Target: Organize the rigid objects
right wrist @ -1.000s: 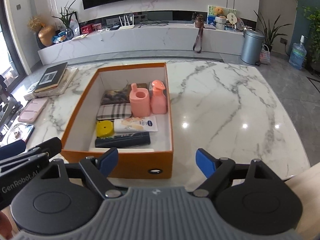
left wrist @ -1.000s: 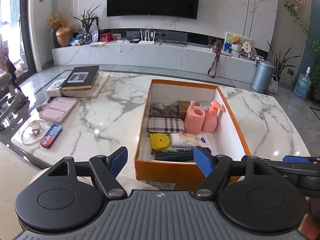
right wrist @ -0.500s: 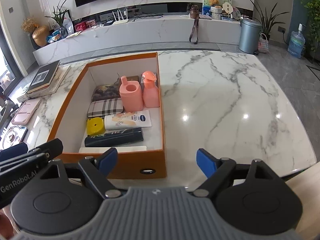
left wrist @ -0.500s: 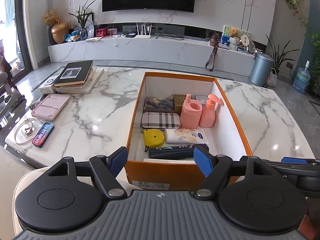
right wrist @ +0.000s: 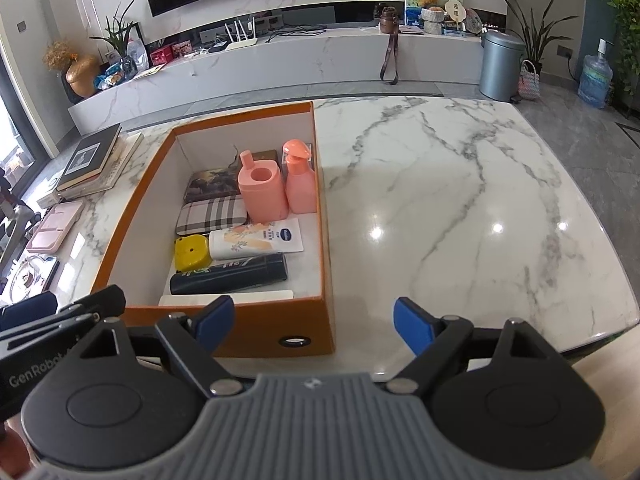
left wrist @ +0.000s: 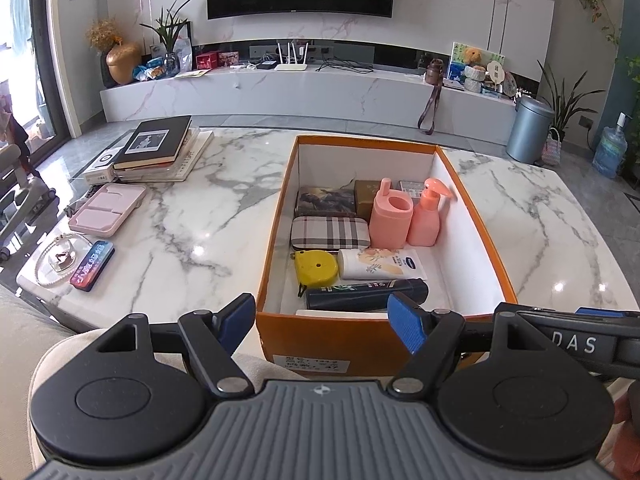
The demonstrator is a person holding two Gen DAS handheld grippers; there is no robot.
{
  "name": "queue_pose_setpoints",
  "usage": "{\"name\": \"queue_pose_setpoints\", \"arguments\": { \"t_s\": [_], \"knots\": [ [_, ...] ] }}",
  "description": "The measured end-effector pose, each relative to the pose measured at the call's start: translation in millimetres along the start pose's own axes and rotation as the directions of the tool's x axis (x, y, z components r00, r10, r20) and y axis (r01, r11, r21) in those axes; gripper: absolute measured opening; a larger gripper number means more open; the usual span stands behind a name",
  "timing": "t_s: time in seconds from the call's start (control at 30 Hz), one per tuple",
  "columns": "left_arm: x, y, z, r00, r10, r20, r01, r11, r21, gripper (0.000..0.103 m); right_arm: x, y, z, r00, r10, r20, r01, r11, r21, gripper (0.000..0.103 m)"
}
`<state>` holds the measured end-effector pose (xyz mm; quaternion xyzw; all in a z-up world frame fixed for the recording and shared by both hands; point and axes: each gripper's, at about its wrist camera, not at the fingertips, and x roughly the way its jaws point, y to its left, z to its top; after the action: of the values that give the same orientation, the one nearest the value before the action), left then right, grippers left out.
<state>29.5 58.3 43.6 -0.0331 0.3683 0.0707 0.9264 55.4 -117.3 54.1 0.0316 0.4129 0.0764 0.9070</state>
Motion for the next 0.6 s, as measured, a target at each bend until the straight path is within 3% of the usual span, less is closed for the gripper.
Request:
{"name": "queue_pose_setpoints", "arguments": {
  "t_s": [0.6],
  "knots": [
    [-0.7,0.6,-1.9,1.0,-0.003,0.0,0.003,1.0,0.006,0.088,2.3,-0.2,0.3,1.0,0.009,-0.002,-0.009,1.0,0.008,0.087]
  ]
}}
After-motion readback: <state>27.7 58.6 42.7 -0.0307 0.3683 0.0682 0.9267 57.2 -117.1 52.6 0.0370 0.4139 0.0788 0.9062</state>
